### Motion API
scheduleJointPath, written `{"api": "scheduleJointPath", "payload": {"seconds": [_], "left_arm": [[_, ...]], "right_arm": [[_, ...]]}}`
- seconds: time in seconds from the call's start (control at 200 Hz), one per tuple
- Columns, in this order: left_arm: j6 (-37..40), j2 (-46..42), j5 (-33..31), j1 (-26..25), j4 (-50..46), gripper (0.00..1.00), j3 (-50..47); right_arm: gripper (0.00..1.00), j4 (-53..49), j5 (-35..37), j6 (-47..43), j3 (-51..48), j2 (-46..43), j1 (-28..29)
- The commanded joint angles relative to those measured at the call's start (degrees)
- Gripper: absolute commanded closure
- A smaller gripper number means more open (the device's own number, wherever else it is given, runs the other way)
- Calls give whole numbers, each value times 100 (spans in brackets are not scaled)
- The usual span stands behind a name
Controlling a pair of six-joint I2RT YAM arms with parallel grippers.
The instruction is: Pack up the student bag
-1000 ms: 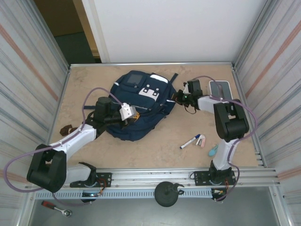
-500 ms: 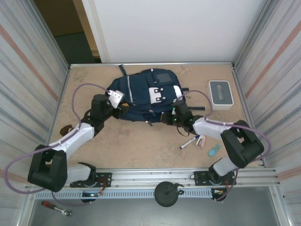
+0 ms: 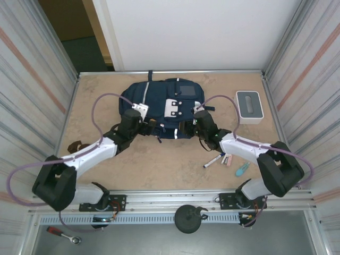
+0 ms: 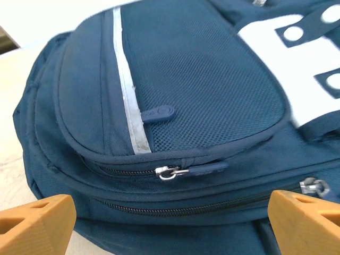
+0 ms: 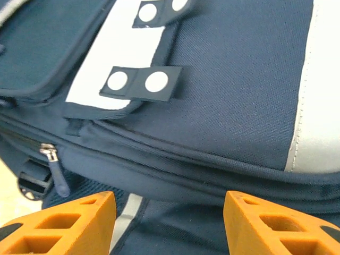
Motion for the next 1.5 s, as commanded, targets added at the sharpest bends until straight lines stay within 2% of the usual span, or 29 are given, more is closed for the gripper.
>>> {"api": "scheduleJointPath", "payload": {"seconds": [0.0, 0.22, 0.421, 0.802, 1.037, 1.237, 1.363, 1.418, 1.493], "left_arm": [[141, 269, -477, -36, -72, 6, 265], [372, 866, -472, 2, -20, 3, 610], [305, 1217, -628, 227, 85, 5, 872], [226, 925, -563, 492, 6, 24, 636], [-53, 453, 162, 829, 7, 35, 218], [-58, 306, 416, 890, -136, 43, 157], [-158, 195, 798, 859, -247, 41, 199], [-152, 116, 826, 736, -215, 33, 165], [30, 97, 433, 410, -119, 20, 144]], "right_arm": [[45, 283, -86, -41, 165, 245, -53], [45, 287, -72, -46, 192, 651, -151], [45, -71, 417, -263, 208, 832, -181], [44, -326, 766, -518, 156, 858, -238], [44, -326, 758, -542, 156, 889, -305], [44, -299, 766, -553, 125, 870, -351], [44, -273, 746, -543, 114, 883, -366], [44, -255, 739, -550, 109, 888, -364], [44, -230, 739, -530, 103, 898, -372]]}}
